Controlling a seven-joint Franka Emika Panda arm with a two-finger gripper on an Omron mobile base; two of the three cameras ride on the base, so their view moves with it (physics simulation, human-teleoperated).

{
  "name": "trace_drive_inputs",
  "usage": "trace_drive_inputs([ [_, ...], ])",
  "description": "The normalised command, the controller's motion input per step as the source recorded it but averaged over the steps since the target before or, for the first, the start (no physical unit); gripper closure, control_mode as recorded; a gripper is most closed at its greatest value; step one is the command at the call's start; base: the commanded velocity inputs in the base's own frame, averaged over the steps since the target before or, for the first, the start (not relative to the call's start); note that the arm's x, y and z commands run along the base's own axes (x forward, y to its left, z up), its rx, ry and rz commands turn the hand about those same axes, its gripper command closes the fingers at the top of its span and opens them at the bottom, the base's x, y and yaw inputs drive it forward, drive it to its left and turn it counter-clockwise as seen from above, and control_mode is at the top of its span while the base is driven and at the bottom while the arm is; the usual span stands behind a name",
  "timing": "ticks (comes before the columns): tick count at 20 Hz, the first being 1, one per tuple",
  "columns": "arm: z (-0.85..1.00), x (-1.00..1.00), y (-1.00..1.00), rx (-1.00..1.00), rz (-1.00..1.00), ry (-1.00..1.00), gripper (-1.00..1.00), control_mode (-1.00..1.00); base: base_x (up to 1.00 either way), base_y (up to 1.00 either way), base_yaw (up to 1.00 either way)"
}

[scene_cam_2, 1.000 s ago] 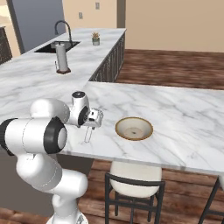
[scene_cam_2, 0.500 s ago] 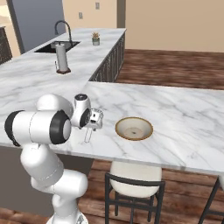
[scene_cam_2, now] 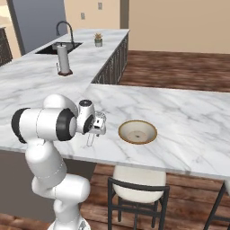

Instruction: Pick the strainer and bowl and place them in the sink. Then turn on the water.

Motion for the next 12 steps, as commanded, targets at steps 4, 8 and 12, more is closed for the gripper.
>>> trace_drive_inputs([
  [4,-0.20,0.11,0.00,0.01,0.00,0.00,-1.00,-1.00,0.00,0.00,0.00],
  [8,-0.19,0.11,0.00,0.00,0.00,0.00,-1.00,-1.00,0.00,0.00,0.00],
  [12,-0.19,0.10,0.00,0.00,0.00,0.00,-1.00,-1.00,0.00,0.00,0.00],
])
